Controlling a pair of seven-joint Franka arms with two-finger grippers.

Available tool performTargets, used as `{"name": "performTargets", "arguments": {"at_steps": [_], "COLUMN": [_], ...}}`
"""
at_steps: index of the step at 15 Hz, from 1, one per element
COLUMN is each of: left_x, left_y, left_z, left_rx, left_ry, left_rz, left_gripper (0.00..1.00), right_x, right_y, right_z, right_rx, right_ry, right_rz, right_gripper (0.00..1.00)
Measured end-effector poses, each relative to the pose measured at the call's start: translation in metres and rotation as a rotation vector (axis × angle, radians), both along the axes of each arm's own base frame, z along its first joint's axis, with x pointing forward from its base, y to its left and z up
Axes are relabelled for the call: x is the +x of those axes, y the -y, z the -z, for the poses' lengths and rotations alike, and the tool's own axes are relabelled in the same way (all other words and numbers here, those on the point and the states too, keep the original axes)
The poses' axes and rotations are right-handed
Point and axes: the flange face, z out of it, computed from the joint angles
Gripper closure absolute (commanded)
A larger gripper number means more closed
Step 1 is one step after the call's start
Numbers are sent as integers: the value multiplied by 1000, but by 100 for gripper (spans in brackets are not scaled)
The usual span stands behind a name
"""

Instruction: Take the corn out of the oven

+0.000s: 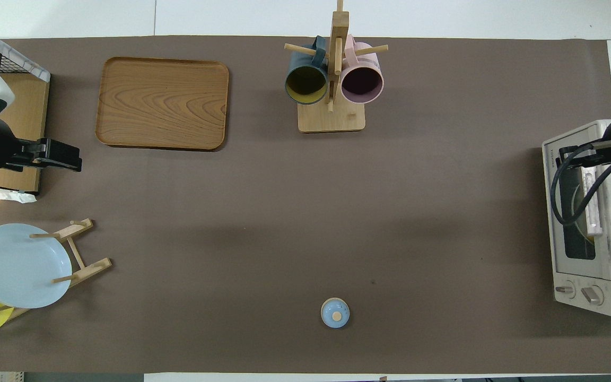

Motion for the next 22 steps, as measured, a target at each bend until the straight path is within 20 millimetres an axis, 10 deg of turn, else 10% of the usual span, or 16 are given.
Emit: {"name": "performTargets", "arguments": {"at_steps": [8, 22], "left_x": [0, 0], "left_y": [0, 0], "left_z": [0, 0], "left_rx": [0, 0], "left_ry": [0, 0], "left_rz": [0, 0], "left_gripper": [0, 0], "right_x": [-17, -26], "right_y": [68, 83], "right_z": [49, 71], "right_rx": [3, 7], "right_ry": [-11, -26], "right_rz": [26, 38], "right_gripper": [100, 100]}}
